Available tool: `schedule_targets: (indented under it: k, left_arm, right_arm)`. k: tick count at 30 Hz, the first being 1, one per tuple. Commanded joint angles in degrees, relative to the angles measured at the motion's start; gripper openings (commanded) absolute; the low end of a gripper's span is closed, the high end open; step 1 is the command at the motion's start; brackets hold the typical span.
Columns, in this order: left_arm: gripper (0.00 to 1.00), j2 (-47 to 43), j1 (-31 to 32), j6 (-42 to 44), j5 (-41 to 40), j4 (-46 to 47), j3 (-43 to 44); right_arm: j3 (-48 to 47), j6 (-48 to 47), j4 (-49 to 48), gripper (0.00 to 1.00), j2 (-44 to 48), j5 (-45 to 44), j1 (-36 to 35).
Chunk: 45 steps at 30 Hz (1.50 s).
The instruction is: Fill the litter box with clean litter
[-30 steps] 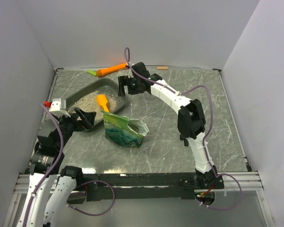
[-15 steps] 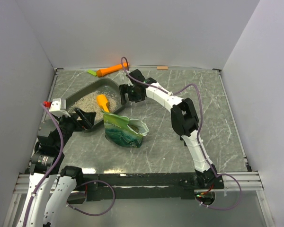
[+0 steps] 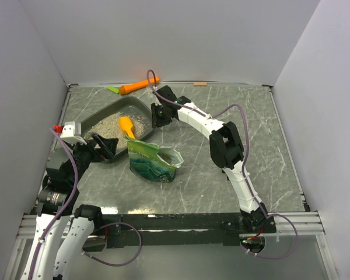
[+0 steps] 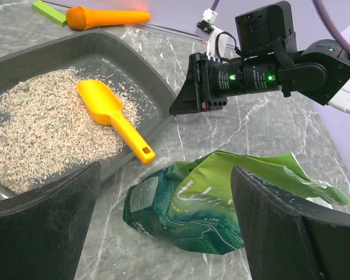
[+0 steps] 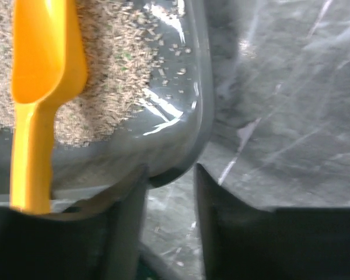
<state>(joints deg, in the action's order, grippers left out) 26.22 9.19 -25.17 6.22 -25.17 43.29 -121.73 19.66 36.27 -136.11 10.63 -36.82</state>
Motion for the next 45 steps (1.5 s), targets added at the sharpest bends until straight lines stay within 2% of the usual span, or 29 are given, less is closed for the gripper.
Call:
schedule_targets:
  k: [1,5,6,18,23,25,26,29,31,32,35,45]
  left_arm:
    - [0.97,-0.82,0.12,-0.23,0.02,0.3,-0.57]
    - [0.97,-0.73,0.21,-0.23,-0.15,0.21,-0.49]
    - [0.97,-0.64,0.21,-0.15,-0.15,0.21,-0.57]
    - [0.97,-0.91,0.39,-0.23,-0.15,0.12,-0.48]
    - [0.97,-0.82,0.39,-0.23,-0.33,0.21,-0.48]
    - [0.97,-0.82,0.39,-0.23,-0.33,0.12,-0.57]
    - [0.97,-0.73,0.39,-0.23,-0.33,0.12,-0.49]
    - [0.97,-0.64,0.39,-0.23,-0.33,0.12,-0.57]
    - [0.97,-0.64,0.39,-0.23,-0.33,0.12,-0.57]
    - [0.97,-0.64,0.39,-0.23,-0.33,0.21,-0.57]
    - [0.97,-0.64,0.39,-0.14,-0.24,0.12,-0.48]
    - [0.97,-1.08,0.39,-0.23,-0.42,0.21,-0.57]
  right_arm:
    - [-1.14,-0.76,3.45,0.24,-1.96,-2.55,0.17]
    - [0.18,-1.38,3.19,0.08,-0.65,-3.77,0.43]
    - [1.4,-1.38,2.93,0.0,-0.12,-4.04,0.52]
    - [19.58,1.61,-5.15,0.0,11.3,-5.89,6.93]
    - [21.89,2.49,-7.88,0.0,13.77,-5.89,7.9]
    - [21.01,2.58,-7.97,0.09,14.3,-5.1,7.81]
    - [20.57,2.75,-7.97,0.27,14.47,-4.75,7.81]
    - [19.34,3.1,-8.93,0.57,15.53,-2.64,7.81]
    - [18.73,3.45,-9.46,0.67,16.32,-0.72,7.64]
    - [17.94,3.63,-9.73,0.75,16.41,0.08,7.46]
    - [15.4,4.16,-9.64,0.84,15.8,1.67,6.41]
    - [2.91,6.18,-5.25,0.95,7.1,-0.52,1.67]
